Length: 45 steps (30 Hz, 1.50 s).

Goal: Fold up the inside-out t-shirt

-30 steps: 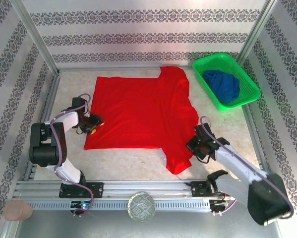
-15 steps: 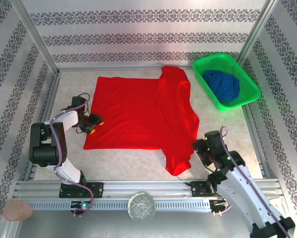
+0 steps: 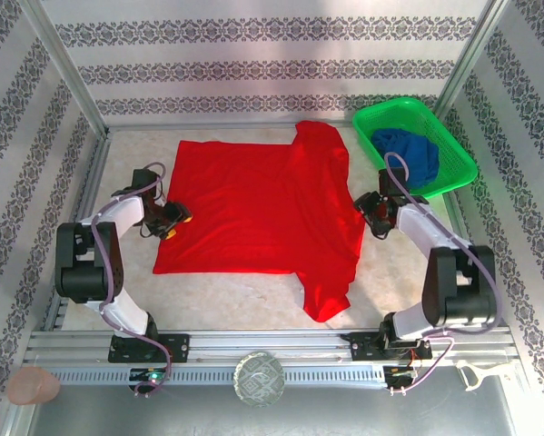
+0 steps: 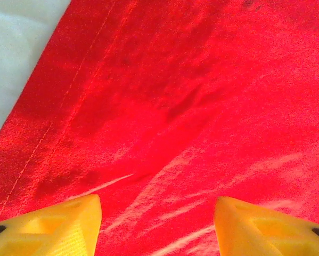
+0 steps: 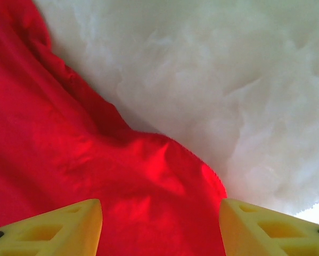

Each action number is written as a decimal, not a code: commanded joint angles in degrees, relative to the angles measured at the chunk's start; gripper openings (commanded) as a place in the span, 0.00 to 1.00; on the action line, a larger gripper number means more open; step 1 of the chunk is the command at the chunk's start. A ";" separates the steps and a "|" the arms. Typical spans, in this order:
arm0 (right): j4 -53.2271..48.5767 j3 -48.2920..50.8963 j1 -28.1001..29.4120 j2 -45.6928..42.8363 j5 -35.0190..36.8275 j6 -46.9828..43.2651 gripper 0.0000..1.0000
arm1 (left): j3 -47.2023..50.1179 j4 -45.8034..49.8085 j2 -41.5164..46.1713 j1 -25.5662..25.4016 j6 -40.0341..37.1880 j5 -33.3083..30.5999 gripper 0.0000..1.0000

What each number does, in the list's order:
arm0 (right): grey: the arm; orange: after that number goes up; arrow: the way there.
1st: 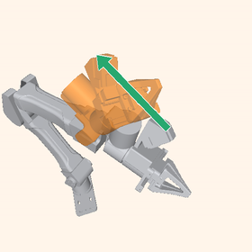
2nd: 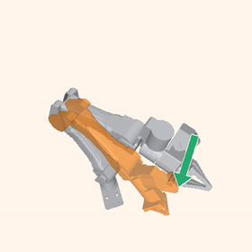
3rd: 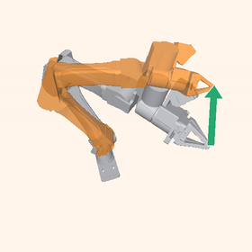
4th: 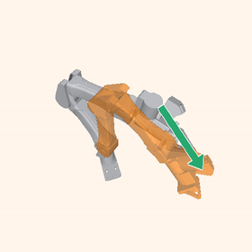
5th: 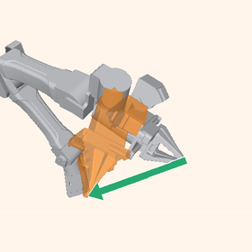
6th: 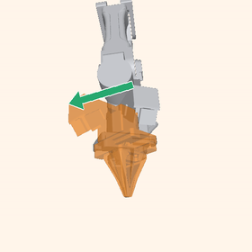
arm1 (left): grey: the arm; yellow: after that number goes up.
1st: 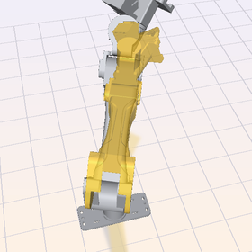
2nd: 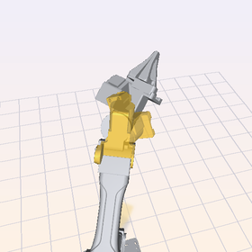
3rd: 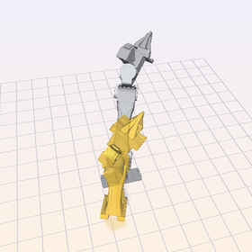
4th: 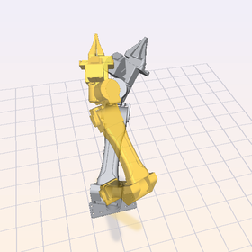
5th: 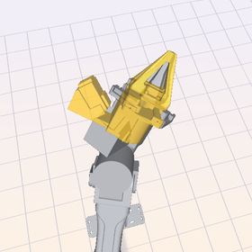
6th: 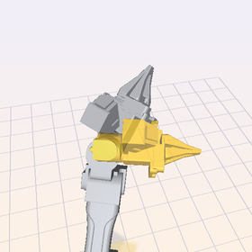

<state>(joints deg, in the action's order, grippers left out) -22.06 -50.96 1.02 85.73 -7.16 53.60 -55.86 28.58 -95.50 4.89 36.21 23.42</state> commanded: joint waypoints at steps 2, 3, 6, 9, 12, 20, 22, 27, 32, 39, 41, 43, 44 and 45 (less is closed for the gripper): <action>1.92 0.07 0.73 3.17 -0.07 -2.97 0.57 | 2.30 1.42 -2.34 -0.46 -1.24 1.03 0.58; 2.13 0.70 0.82 3.46 0.39 -2.86 0.55 | 2.77 1.12 -2.64 -0.43 -1.02 1.13 0.58; 3.39 3.78 0.94 3.44 0.57 -1.90 0.38 | 4.22 -0.38 -3.54 -0.41 0.26 1.80 0.58; 4.10 7.22 1.01 1.32 0.42 -1.45 0.07 | 5.18 -1.30 -4.35 -0.49 1.58 1.80 0.58; 3.63 10.77 1.48 -3.26 0.40 -1.03 0.00 | 5.89 -1.68 -4.52 -0.42 2.54 1.11 0.58; -1.58 20.01 2.32 -19.75 -0.18 4.86 0.30 | 6.73 -1.91 -2.13 -0.47 3.55 -0.21 0.58; -4.34 18.61 2.15 -22.66 0.54 4.78 0.53 | 5.33 -0.85 -1.36 -0.47 3.33 -0.11 0.58; -8.05 9.79 1.86 -23.85 1.19 0.47 0.53 | -2.92 2.17 2.15 -0.40 2.24 -0.70 0.59; -6.24 3.89 3.04 -18.22 -0.51 -2.04 0.53 | -18.14 0.09 -6.34 -0.46 -1.00 4.56 0.62; -3.12 2.99 6.88 -15.40 -0.35 -0.99 0.53 | -44.03 -4.73 -29.54 -0.97 -0.92 13.40 0.62; -3.16 2.72 7.93 -15.42 -0.78 -0.56 0.53 | -49.34 -7.65 -34.70 -1.16 0.83 15.21 0.62; -4.20 2.05 9.04 -15.42 -0.96 -0.73 0.53 | -53.63 -10.35 -39.28 -1.51 2.98 16.60 0.62; -5.61 1.41 9.49 -15.54 -0.40 -0.86 0.53 | -55.66 -11.79 -41.39 -1.87 4.00 16.62 0.62; -6.78 1.05 9.67 -15.88 0.12 -0.88 0.53 | -57.34 -12.52 -43.18 -2.26 5.09 16.17 0.62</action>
<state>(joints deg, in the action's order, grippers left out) -26.41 -47.46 9.74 70.35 -7.35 53.15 -108.57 20.69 -135.41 3.92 38.04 36.80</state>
